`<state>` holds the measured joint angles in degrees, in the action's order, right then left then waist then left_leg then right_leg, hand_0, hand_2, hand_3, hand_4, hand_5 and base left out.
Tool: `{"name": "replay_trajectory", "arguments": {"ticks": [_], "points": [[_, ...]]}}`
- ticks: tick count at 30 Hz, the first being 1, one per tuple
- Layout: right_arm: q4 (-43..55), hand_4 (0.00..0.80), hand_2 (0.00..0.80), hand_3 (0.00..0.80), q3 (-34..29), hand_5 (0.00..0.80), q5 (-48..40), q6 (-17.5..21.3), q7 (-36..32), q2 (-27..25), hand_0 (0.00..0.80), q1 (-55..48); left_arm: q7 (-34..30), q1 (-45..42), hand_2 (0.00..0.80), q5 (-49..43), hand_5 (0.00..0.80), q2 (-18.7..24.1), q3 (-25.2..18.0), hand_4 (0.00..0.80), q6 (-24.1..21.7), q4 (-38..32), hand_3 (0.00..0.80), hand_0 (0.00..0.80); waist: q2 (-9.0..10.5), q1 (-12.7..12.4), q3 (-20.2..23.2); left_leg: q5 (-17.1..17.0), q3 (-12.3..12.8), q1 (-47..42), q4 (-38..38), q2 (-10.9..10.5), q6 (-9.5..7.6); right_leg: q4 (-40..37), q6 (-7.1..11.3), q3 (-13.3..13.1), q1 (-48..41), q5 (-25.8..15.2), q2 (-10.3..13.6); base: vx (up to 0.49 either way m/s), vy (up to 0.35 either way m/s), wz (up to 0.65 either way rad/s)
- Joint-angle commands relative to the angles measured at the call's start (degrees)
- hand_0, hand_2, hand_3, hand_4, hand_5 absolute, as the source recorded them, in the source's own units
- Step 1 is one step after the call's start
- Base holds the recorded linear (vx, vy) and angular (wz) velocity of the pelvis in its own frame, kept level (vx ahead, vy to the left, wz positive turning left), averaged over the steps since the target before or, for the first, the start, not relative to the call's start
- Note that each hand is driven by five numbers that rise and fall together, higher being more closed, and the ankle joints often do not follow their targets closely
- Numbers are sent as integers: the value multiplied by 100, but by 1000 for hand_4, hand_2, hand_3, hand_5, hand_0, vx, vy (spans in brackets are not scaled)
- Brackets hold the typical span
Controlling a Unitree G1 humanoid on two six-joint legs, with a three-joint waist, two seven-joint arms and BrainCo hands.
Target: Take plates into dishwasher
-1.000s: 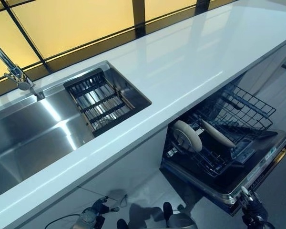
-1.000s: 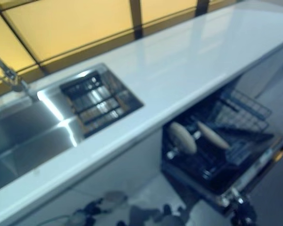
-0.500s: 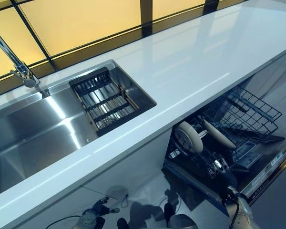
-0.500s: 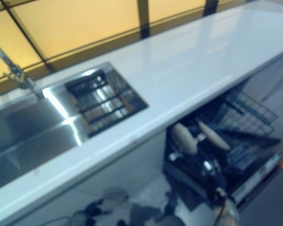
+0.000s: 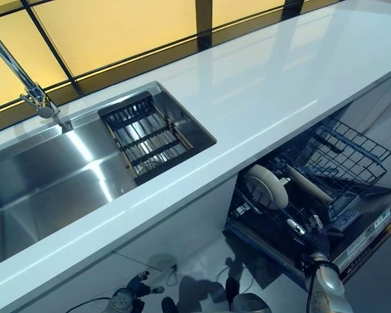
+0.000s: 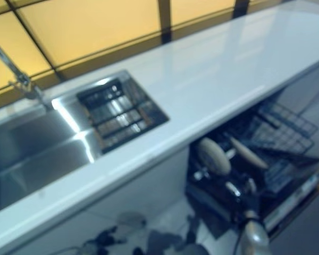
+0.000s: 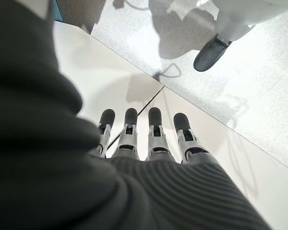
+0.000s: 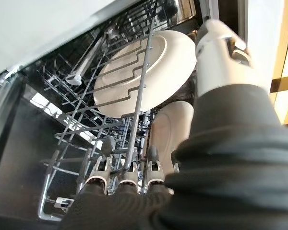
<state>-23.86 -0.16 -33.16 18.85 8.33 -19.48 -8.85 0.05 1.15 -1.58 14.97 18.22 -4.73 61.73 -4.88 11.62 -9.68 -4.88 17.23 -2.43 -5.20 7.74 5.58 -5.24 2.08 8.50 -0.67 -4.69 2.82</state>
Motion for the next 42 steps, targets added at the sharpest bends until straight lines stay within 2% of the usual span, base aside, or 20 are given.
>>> {"name": "replay_trajectory", "arguments": {"ticks": [1,6,8,10,16,18,22,24,26,28,32,36,39,42], "points": [[708,0,0,0,-1125,0,163,834,470,-363,0,673,62,423,0,-46,0,314,-241,0,-155,220,0,0,442,39,-178,344,211,-218,108,-195,-198,226,153,-82,23,404,-59,0,0,0],[397,0,0,0,-1465,0,-106,-67,302,-573,0,284,28,412,0,-46,0,419,-309,0,-126,221,0,0,534,150,-186,342,274,-215,114,-169,-189,260,163,-98,58,405,-69,0,0,0],[274,0,0,0,-1514,0,-112,-192,289,-641,0,200,6,426,0,-63,0,456,-334,0,-117,224,0,0,569,184,-195,342,298,-217,121,-153,-187,270,165,-106,71,398,-78,-4,-15,-1],[203,0,0,0,-1538,0,-167,-529,226,-679,0,119,-3,441,0,-92,0,487,-330,0,-130,228,0,0,607,216,-198,354,310,-219,132,-144,-188,283,160,-131,81,402,-101,0,0,0],[61,0,0,0,-1306,0,-385,-1281,-1058,-655,0,-106,-64,507,0,-182,0,584,-339,0,-43,155,0,0,705,285,-190,350,358,-235,139,-112,-200,278,153,-176,93,381,-145,2,-11,-4],[24,0,0,0,-1263,0,-511,-1303,-1351,-656,0,-164,-84,511,0,-200,0,621,-338,0,-52,154,0,0,729,299,-187,349,374,-232,144,-98,-199,281,161,-184,101,376,-150,-4,-17,-9],[-21,0,0,0,-1375,0,-760,-936,-1513,-632,0,-292,-152,531,0,-259,0,700,-366,0,-50,146,0,0,765,352,-188,349,412,-233,132,-80,-197,295,191,-219,132,360,-162,-4,-9,-4],[-64,0,0,0,-1459,0,-794,-696,-1250,-611,0,-315,-165,549,0,-243,0,717,-342,0,-12,112,0,0,763,376,-195,358,419,-227,133,-81,-199,311,205,-245,160,359,-166,0,0,0],[-304,0,0,0,-1634,0,-714,-524,-568,-620,0,-288,-155,591,0,-173,0,726,-270,0,13,105,0,0,747,407,-222,387,425,-245,124,-94,-205,315,238,-268,166,363,-162,0,0,0],[-694,0,0,0,-1771,0,-521,-490,249,-677,0,-208,-129,632,0,-132,0,725,-181,0,36,85,0,0,720,406,-243,396,430,-227,122,-92,-203,324,255,-282,201,356,-155,-15,0,-1],[-1252,0,0,0,-1989,0,-583,-429,1179,-804,0,79,-72,718,0,-43,0,728,58,0,99,-42,0,0,630,350,-328,384,399,-143,150,-96,-198,362,246,-284,300,334,-126,-47,-5,-1],[-1536,0,0,0,-2182,0,-819,-140,2038,-775,0,309,-39,770,0,25,0,708,174,0,87,-118,0,0,491,319,-408,365,379,-74,136,-125,-172,389,244,-262,384,318,-76,-44,9,-2],[-1917,0,0,0,-2386,0,-1065,-76,2097,-752,0,373,-32,812,0,73,0,672,251,0,95,-165,0,0,355,312,-454,341,357,-25,116,-158,-155,435,244,-242,457,329,-38,-14,18,1],[-2542,0,0,0,-2491,0,-1495,-139,1716,-822,0,481,-59,919,0,153,0,611,363,0,127,-264,0,0,144,296,-560,307,327,48,92,-208,-126,459,244,-209,538,345,22,-53,63,3]]}}
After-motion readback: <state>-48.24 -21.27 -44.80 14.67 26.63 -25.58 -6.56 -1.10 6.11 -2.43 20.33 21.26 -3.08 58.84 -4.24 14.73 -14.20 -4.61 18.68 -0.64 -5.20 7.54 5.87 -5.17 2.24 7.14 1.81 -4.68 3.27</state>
